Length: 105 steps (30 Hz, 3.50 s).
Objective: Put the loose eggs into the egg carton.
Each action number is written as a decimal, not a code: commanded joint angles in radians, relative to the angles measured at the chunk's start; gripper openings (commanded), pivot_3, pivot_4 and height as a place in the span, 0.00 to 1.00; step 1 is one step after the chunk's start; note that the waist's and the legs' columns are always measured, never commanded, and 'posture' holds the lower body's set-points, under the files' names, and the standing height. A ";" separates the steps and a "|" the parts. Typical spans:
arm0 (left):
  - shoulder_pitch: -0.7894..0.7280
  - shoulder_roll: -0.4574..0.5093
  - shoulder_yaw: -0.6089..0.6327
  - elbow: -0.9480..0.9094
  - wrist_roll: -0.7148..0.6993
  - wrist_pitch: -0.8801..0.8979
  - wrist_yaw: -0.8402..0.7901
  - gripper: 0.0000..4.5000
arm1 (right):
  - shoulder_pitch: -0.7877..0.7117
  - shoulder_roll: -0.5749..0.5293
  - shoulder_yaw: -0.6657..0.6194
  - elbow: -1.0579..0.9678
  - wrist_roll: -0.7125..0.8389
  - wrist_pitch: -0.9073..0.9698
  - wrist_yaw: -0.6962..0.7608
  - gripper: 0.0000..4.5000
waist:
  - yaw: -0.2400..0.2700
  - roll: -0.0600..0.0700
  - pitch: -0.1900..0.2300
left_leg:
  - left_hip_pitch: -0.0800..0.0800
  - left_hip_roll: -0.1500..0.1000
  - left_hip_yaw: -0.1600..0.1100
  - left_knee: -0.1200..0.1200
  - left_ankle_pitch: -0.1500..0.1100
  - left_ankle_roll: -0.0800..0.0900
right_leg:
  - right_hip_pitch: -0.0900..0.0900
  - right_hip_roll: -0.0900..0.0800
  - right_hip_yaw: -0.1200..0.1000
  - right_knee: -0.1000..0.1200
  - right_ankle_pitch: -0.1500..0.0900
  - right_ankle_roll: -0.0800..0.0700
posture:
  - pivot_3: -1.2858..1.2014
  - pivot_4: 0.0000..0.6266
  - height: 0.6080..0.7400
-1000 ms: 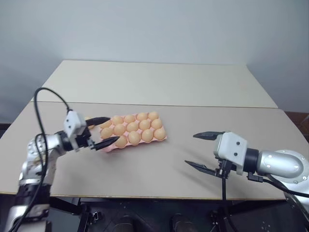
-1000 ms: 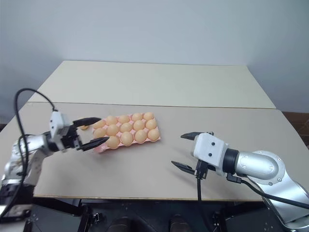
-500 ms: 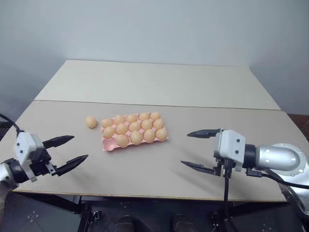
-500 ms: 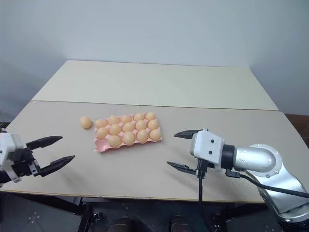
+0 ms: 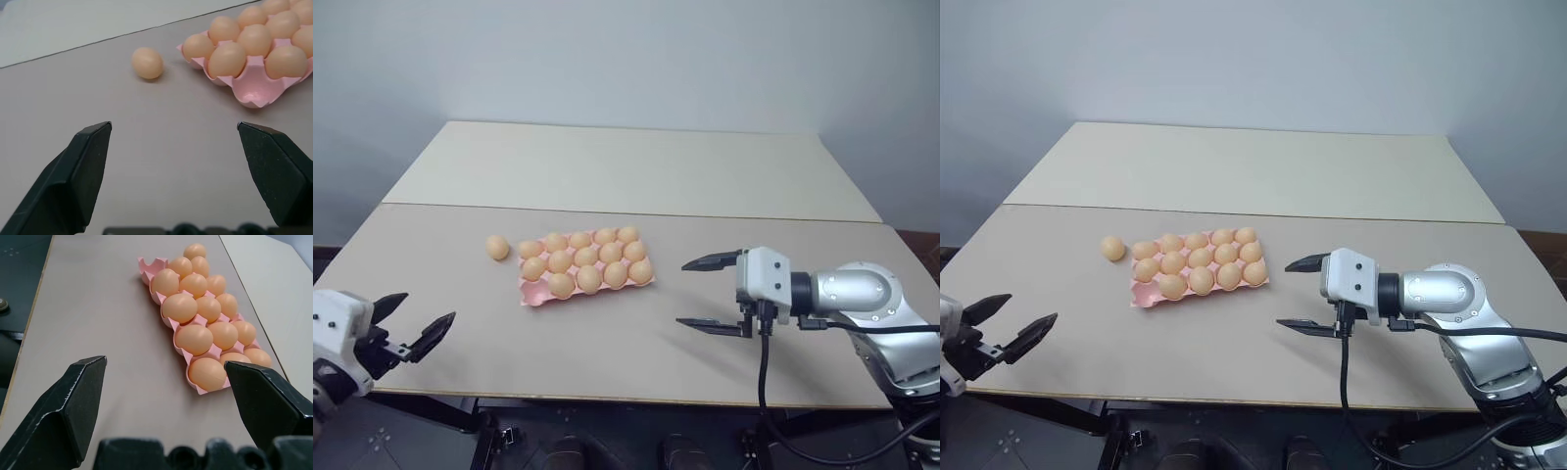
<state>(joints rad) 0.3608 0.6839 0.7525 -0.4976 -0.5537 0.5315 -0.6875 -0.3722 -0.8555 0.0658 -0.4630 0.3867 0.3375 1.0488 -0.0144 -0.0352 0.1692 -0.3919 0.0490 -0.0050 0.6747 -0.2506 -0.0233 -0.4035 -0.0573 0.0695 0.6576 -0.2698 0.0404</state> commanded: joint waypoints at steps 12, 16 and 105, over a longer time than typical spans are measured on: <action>-0.287 0.041 -0.185 0.198 0.154 -0.066 0.127 0.99 | 0.066 -0.041 -0.082 -0.118 0.011 0.046 -0.041 1.00 | 0.002 0.000 0.000 | 0.001 0.000 0.000 -0.001 0.000 0.000 | 0.000 0.000 0.000 0.000 0.000 0.000 | 0.52 0.24 1.00; -0.500 0.033 -0.309 0.385 0.215 -0.109 0.145 0.99 | 0.086 -0.047 -0.104 -0.150 0.018 0.075 -0.067 1.00 | 0.007 0.000 0.000 | 0.001 -0.001 0.000 -0.001 0.000 0.000 | 0.001 0.000 0.000 0.000 0.000 0.000 | 0.52 0.24 1.00; -0.750 -0.024 -0.577 0.738 0.117 -0.553 -0.504 0.92 | 0.242 -0.071 -0.217 -0.323 0.033 0.205 -0.234 1.00 | 0.000 0.000 0.000 | -0.004 -0.002 -0.001 0.002 0.000 0.000 | -0.001 0.000 -0.001 0.000 0.001 0.002 | 0.52 0.24 1.00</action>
<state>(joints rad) -0.3793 0.6571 0.1535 0.2537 -0.4314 -0.0029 -1.1962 -0.1139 -0.9212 -0.1337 -0.7583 0.4167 0.5460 0.8242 -0.0146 -0.0354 0.1692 -0.3955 0.0475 -0.0062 0.6767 -0.2504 -0.0233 -0.4044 -0.0575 0.0688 0.6573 -0.2689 0.0419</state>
